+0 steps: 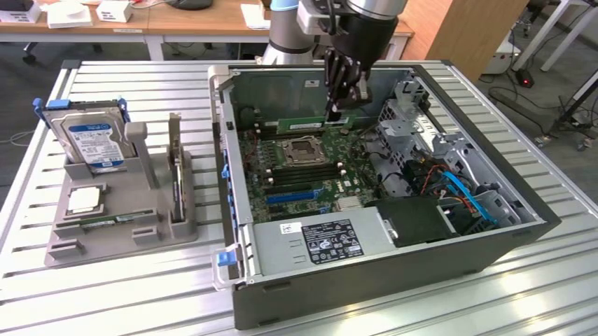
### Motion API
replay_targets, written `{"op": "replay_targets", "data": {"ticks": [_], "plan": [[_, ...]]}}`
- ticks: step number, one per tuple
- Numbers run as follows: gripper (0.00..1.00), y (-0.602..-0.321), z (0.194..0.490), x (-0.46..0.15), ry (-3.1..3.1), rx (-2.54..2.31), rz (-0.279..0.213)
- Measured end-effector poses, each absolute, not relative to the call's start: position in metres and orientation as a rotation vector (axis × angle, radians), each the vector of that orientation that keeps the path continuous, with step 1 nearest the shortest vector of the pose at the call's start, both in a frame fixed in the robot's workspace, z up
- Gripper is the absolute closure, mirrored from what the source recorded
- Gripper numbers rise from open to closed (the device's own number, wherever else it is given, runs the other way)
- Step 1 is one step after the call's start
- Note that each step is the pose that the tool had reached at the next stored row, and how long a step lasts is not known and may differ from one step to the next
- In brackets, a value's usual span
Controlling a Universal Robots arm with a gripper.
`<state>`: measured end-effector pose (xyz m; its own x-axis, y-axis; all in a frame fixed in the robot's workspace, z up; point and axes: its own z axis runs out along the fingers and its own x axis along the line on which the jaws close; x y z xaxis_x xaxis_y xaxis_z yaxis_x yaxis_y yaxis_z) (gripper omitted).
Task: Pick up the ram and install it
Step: 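Insert the ram into the slot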
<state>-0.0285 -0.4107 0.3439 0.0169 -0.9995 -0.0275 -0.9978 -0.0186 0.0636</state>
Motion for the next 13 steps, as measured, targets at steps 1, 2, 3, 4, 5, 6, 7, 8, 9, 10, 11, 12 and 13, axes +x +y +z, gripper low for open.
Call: {"op": "replay_targets", "data": {"ticks": [1, 2, 3, 4, 5, 6, 7, 8, 9, 10, 11, 12, 13], "plan": [[0.89, -0.4107, 0.3433, -0.0285, -2.182, 2.221, -0.1], [0.89, -0.4107, 0.3423, -0.0285, -2.182, 2.221, -0.1], [0.89, -0.4107, 0.3413, -0.0285, -2.182, 2.221, -0.1], [0.89, -0.4107, 0.3404, -0.0285, -2.182, 2.221, -0.1], [0.89, -0.4107, 0.3395, -0.0285, -2.182, 2.221, -0.1], [0.89, -0.4107, 0.3386, -0.0285, -2.182, 2.221, -0.1], [0.89, -0.4107, 0.3378, -0.0285, -2.182, 2.221, -0.1], [0.89, -0.4107, 0.3371, -0.0285, -2.182, 2.221, -0.1], [0.89, -0.4107, 0.3364, -0.0285, -2.182, 2.221, -0.1], [0.89, -0.4107, 0.3359, -0.0285, -2.182, 2.221, -0.1], [0.89, -0.4107, 0.3354, -0.0285, -2.182, 2.221, -0.1], [0.89, -0.4107, 0.3348, -0.0285, -2.182, 2.221, -0.1], [0.89, -0.4107, 0.3342, -0.0285, -2.182, 2.221, -0.1]]}}
